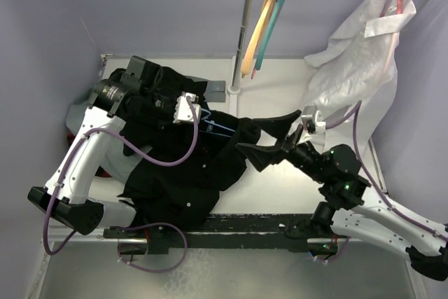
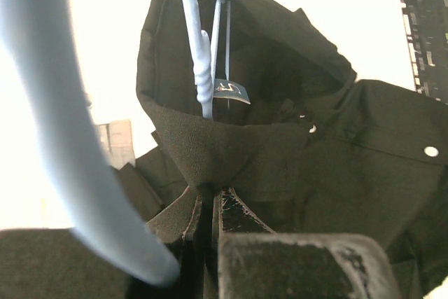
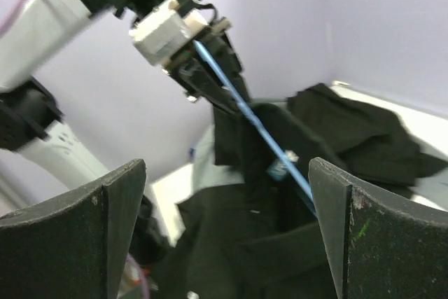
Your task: Place the shirt on the hanger
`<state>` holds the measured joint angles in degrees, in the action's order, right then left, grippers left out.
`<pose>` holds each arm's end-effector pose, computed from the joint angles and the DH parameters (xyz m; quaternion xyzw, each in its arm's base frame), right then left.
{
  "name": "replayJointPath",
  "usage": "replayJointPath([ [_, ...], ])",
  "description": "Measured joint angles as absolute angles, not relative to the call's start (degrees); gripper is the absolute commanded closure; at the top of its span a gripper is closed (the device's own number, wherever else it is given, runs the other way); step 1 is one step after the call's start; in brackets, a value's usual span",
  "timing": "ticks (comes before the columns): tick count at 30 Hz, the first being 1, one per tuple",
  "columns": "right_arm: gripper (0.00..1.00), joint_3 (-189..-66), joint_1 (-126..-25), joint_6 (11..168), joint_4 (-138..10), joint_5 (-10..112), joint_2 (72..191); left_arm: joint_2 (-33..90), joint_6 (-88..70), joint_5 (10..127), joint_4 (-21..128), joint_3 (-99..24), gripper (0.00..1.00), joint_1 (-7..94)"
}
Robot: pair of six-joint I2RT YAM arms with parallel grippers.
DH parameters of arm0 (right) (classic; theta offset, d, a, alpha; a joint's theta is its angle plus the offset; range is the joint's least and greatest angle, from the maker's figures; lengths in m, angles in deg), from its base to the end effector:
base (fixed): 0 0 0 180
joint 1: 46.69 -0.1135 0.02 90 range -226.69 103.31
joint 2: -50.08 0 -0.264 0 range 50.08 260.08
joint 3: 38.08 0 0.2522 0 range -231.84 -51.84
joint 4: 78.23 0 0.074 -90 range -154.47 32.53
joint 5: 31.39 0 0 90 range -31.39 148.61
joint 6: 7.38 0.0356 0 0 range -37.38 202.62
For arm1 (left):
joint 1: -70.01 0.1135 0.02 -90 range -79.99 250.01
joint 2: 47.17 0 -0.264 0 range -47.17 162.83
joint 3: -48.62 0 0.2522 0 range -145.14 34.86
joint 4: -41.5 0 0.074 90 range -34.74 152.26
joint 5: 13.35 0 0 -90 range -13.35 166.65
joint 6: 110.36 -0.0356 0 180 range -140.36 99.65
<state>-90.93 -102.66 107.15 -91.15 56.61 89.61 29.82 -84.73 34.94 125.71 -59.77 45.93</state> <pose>0.0886 0.1334 0.3881 -0.1573 0.5043 0.5556 0.6420 0.2064 -0.1182 0.4220 0.6991 0.5555 -0.2142 0.3960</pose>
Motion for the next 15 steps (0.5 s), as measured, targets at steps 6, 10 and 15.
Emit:
replayJointPath([
  [6, 0.0, -91.94, -102.61, 92.0, -76.94, 57.33, 82.86, 29.82, -91.1, 31.79, 132.86, -60.14, 1.0, 45.93],
  [10, 0.0, -97.23, -102.61, 82.8, -64.33, 55.61, 87.45, 29.71, -95.18, 30.5, 136.9, -60.54, 1.0, 45.93],
  [15, 0.01, -98.34, -102.61, 74.04, -53.25, 52.85, 91.71, 29.07, -98.29, 30.11, 139.57, -60.54, 1.0, 45.93],
])
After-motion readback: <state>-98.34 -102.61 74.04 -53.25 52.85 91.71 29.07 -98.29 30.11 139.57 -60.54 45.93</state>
